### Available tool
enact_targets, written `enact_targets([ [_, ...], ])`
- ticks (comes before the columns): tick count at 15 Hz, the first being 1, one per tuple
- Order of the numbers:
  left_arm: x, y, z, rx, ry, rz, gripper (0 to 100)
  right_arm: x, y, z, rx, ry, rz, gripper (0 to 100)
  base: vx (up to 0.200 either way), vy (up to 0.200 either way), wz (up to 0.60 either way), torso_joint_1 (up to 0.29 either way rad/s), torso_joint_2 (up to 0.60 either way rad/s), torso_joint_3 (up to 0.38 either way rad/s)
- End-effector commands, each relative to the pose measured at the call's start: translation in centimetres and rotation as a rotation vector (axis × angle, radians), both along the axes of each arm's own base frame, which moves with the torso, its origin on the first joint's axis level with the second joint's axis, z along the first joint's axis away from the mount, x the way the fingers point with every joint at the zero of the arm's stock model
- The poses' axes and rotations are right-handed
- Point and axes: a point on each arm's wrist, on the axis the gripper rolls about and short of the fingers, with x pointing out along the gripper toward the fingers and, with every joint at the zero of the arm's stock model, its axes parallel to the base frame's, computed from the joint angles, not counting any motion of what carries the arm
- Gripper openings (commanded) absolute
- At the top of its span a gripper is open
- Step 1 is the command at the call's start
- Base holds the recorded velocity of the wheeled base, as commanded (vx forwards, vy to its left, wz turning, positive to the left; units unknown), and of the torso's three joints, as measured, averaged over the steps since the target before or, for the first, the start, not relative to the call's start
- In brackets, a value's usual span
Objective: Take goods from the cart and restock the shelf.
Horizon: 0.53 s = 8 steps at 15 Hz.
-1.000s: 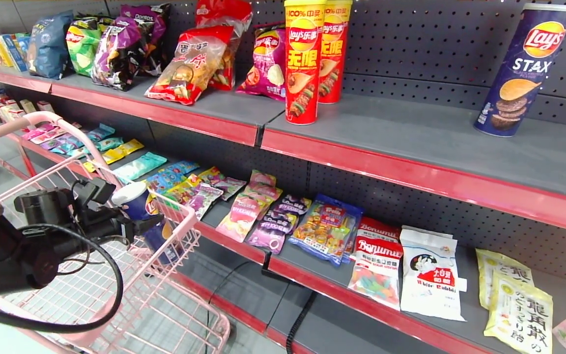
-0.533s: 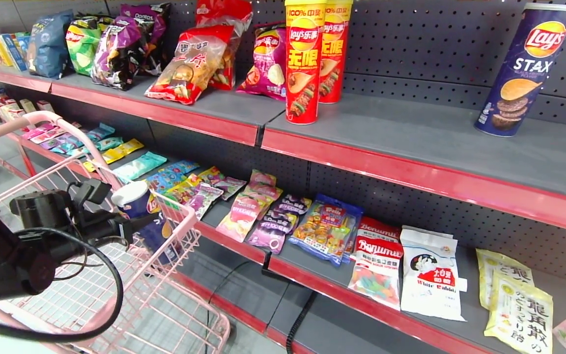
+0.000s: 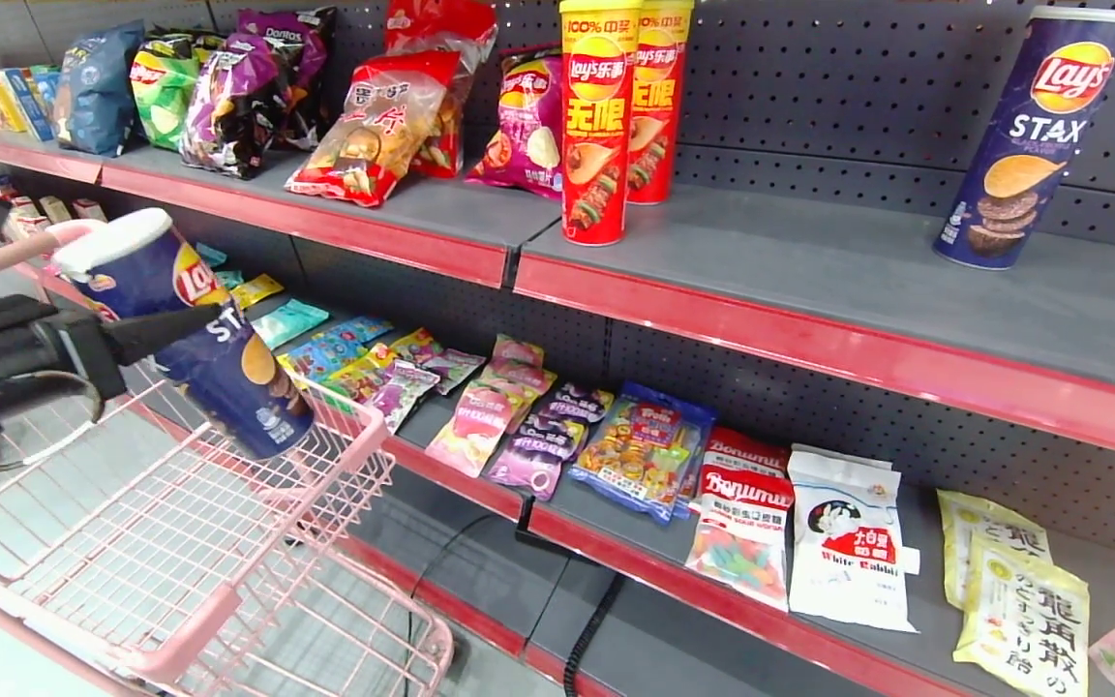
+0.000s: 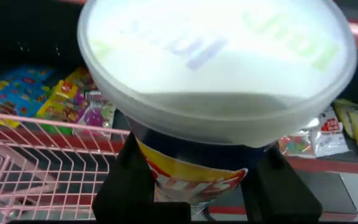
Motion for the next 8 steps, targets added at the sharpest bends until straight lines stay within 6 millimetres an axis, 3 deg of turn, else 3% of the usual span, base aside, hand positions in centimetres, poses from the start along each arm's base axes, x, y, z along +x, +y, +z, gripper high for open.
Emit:
enact_targets([
  [1,-7.1,-1.5,4.9,0.032,-0.162,0.019,0,0.0,0.0,0.0,0.001,0.001,0.001,100,0.0,0.0,0.0,0.0,0.0,0.0],
  [3,-9.7,-2.1,4.9,0.037,-0.175,0.027,0,0.0,0.0,0.0,0.001,0.001,0.001,100,0.0,0.0,0.0,0.0,0.0,0.0],
  [5,-12.9,-2.8,3.3,0.028,-0.128,0.059,0,0.0,0.0,0.0,0.001,-0.001,0.001,100,0.0,0.0,0.0,0.0,0.0,0.0],
  [8,-15.4,-2.9,1.2,0.042,-0.042,0.187,0,0.0,0.0,0.0,-0.001,0.001,0.001,100,0.0,0.0,0.0,0.0,0.0,0.0],
])
